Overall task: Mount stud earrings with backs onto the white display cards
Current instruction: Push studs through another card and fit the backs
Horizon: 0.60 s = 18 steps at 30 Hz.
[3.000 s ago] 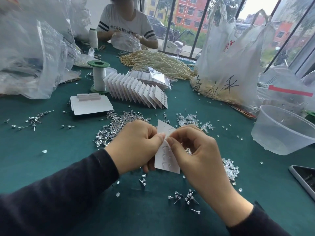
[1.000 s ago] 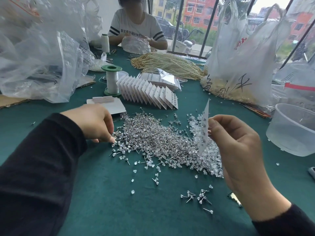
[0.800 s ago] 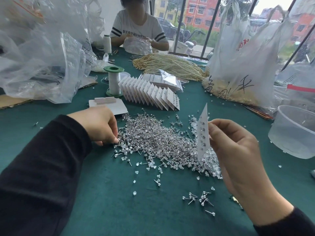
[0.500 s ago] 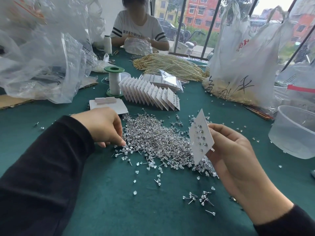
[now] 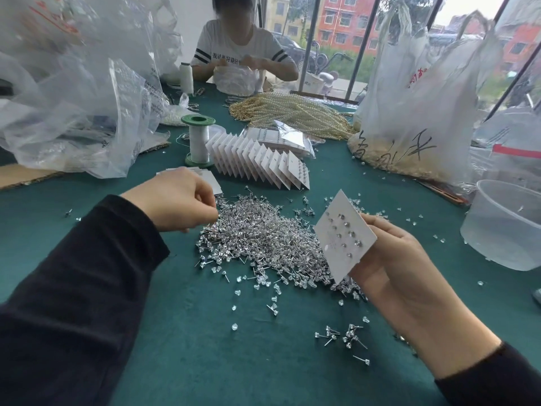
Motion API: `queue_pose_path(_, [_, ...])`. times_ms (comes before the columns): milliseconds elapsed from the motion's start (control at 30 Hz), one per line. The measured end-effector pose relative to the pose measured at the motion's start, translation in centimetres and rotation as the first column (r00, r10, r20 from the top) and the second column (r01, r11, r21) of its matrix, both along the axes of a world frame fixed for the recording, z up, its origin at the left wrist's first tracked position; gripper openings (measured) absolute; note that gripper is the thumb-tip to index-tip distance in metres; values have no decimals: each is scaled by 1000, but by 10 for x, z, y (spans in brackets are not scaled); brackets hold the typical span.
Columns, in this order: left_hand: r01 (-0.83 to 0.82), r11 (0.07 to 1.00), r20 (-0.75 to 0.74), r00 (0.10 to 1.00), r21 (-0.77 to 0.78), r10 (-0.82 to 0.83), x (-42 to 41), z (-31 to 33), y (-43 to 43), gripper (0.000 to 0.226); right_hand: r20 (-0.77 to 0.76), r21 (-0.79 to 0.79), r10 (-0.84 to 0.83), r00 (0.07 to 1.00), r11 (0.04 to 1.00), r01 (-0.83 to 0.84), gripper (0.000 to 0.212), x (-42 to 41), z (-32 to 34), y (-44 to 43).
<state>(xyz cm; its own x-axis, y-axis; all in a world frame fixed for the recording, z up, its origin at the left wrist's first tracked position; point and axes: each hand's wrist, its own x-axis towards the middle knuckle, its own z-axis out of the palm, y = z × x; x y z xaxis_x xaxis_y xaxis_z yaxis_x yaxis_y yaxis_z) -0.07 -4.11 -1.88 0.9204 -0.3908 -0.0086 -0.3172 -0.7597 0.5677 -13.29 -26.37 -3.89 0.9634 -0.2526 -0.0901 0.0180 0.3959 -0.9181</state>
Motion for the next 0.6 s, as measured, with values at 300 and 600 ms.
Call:
queue_pose_path(300, [210, 729, -152, 905, -651, -397, -27, 6, -25, 18, -38, 329, 192, 981, 929, -169, 27, -2, 4, 4])
queue_pose_path(600, [71, 602, -238, 877, -795, -417, -42, -1, -49, 26, -15, 359, 381, 924, 865, -350, 78, -2, -1, 9])
